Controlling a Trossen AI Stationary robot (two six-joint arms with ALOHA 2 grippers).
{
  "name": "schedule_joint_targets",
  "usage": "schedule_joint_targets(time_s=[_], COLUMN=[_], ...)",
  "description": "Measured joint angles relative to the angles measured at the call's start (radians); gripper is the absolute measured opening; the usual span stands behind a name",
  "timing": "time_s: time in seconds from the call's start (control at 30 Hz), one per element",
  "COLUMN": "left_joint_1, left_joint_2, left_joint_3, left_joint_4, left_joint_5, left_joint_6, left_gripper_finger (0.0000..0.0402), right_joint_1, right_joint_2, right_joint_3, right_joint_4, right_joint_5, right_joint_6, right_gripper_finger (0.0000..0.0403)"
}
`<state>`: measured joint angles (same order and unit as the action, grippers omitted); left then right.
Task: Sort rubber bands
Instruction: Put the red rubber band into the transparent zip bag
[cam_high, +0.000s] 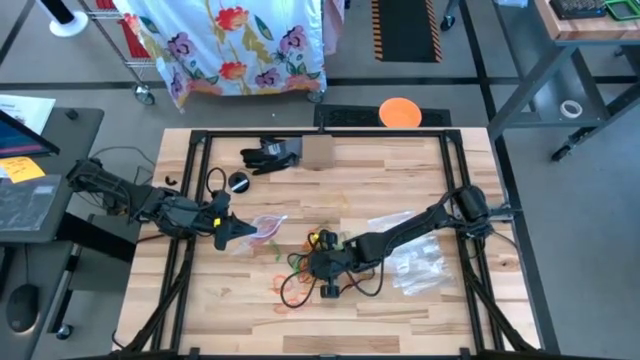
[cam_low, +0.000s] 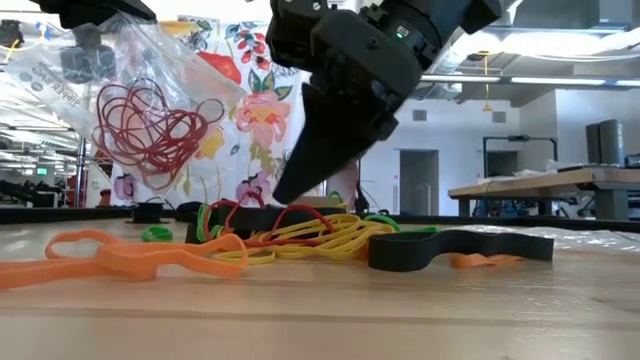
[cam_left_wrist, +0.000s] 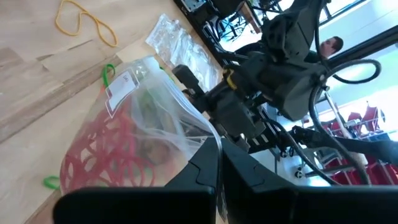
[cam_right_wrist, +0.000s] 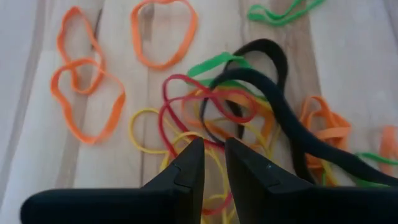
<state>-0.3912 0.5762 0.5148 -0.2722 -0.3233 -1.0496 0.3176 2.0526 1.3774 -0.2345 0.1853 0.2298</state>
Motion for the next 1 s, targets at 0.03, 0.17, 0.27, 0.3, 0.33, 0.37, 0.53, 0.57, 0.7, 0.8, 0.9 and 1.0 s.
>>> schedule_joint_targets(time_s=[0.03, 0.17, 0.27, 0.3, 0.33, 0.37, 0.53, 0.57, 0.7, 0.8, 0.9, 1.0], left_joint_1=[0.0, 0.0, 0.0, 0.0, 0.0, 0.0, 0.0, 0.0, 0.0, 0.0, 0.0, 0.0], left_joint_2=[0.0, 0.0, 0.0, 0.0, 0.0, 0.0, 0.0, 0.0, 0.0, 0.0, 0.0, 0.0], left_joint_3=[0.0, 0.0, 0.0, 0.0, 0.0, 0.0, 0.0, 0.0, 0.0, 0.0, 0.0, 0.0], left_joint_4=[0.001, 0.001, 0.0, 0.0, 0.0, 0.0, 0.0, 0.0, 0.0, 0.0, 0.0, 0.0], left_joint_5=[0.0, 0.0, 0.0, 0.0, 0.0, 0.0, 0.0, 0.0, 0.0, 0.0, 0.0, 0.0], left_joint_6=[0.0, 0.001, 0.001, 0.001, 0.002, 0.002, 0.013, 0.016, 0.017, 0.017, 0.018, 0.018], left_gripper_finger=[0.0, 0.0, 0.0, 0.0, 0.0, 0.0, 0.0, 0.0, 0.0, 0.0, 0.0, 0.0], right_joint_1=[0.0, 0.0, 0.001, 0.001, 0.001, 0.0, 0.0, 0.0, 0.0, 0.0, 0.0, 0.0], right_joint_2=[-0.001, -0.004, -0.004, -0.004, -0.004, -0.003, -0.003, -0.003, -0.003, -0.003, -0.004, -0.004], right_joint_3=[0.0, 0.0, 0.0, 0.0, 0.0, 0.0, 0.0, 0.0, 0.0, 0.0, 0.0, 0.0], right_joint_4=[-0.001, -0.015, -0.03, -0.04, -0.051, -0.054, -0.051, -0.051, -0.05, -0.05, -0.046, -0.046], right_joint_5=[0.0, 0.0, -0.001, -0.001, -0.001, 0.004, 0.057, 0.059, 0.059, 0.058, 0.057, 0.057], right_joint_6=[0.0, -0.019, -0.018, -0.013, -0.003, 0.006, 0.013, 0.013, 0.03, 0.068, 0.077, 0.077], right_gripper_finger=[0.0063, 0.0063, 0.0063, 0.0063, 0.0063, 0.0063, 0.0063, 0.0064, 0.0071, 0.0087, 0.0108, 0.0125])
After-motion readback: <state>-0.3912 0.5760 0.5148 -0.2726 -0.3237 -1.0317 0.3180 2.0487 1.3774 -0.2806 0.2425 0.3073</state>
